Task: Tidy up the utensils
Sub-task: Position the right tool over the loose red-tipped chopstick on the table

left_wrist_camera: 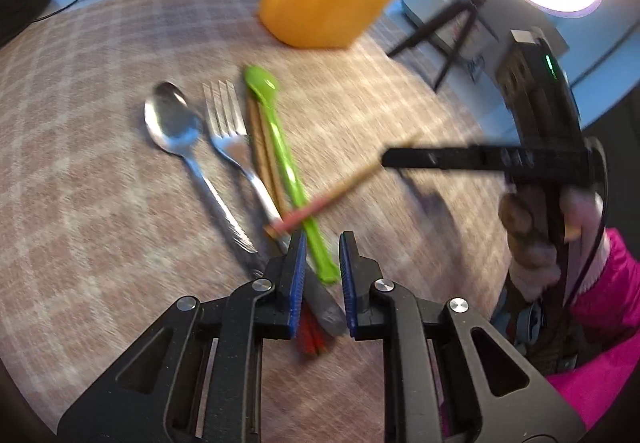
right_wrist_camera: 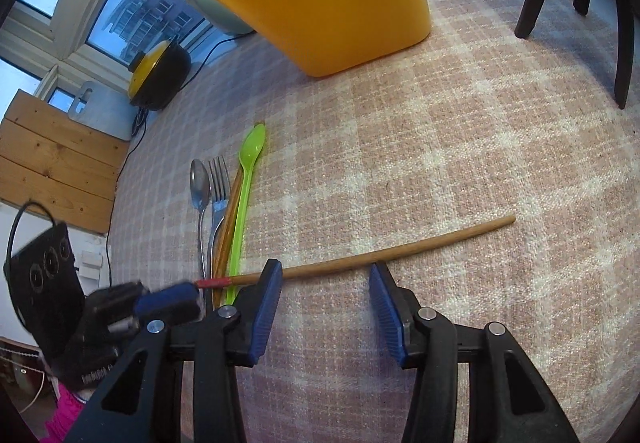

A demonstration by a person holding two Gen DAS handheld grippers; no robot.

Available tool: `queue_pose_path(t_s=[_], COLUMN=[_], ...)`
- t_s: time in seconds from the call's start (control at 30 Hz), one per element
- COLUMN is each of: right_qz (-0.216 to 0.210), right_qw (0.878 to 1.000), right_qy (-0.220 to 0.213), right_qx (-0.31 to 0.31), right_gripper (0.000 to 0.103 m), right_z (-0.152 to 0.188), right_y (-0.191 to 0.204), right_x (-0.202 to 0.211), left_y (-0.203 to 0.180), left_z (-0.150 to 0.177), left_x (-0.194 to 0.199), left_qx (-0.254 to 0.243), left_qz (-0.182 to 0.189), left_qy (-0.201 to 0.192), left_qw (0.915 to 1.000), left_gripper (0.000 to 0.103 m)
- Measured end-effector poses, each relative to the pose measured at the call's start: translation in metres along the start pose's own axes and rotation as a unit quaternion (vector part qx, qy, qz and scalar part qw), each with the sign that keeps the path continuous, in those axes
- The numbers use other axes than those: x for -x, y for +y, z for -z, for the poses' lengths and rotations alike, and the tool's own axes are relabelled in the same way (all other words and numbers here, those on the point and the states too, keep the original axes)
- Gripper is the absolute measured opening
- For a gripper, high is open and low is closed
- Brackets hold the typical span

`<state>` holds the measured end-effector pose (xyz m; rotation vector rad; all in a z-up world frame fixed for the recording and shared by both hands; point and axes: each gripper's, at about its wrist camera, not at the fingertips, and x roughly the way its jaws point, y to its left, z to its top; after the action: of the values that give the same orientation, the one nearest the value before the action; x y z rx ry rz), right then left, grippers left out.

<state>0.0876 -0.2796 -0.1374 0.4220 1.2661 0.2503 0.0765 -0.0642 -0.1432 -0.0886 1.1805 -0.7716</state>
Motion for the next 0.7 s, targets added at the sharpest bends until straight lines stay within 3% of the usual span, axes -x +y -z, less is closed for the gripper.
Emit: queue_pose_path(t_s=[0.1, 0.23, 0.37, 0.43, 0.7], right_qz=[0.009, 0.019, 0.014, 0.009, 0.009], right_qw=[1.000, 1.000, 1.000, 0.999, 0.997], right_qy=[-0.002, 0.000, -0.003, -0.007, -0.021], right_qx=[0.002, 0.000, -0.020, -0.035, -0.074], right_gripper=[0.049, 0.049, 0.047, 0.047, 0.046], right_z=[-0.004, -0.005, -0.002, -0.001, -0.001], right_y=[0.003, 0.006, -0.001, -0.006, -0.018], right_x=[-0.003, -0.004, 0.000, 0.002, 0.007], left_y=[-0.011, -0.019, -0.003, 0.004, -0.020], left_z=[0.008, 0.007, -0.010, -0.019, -0.045], left_x=[-0.007, 0.008, 0.017, 0.013, -0.032], left_qx=[-0.011, -0.025, -0.001, 0.008, -0.045], left_qz=[-0.008, -0.039, -0.051, -0.045, -0.046], left_qy=[0.008, -0.023, -0.043, -0.039, 0.006], left_qw=[0.9999, 0.9987, 0.9977, 0.9982, 0.9979], left_gripper=[0.015, 0.016, 0.021, 0.021, 0.021])
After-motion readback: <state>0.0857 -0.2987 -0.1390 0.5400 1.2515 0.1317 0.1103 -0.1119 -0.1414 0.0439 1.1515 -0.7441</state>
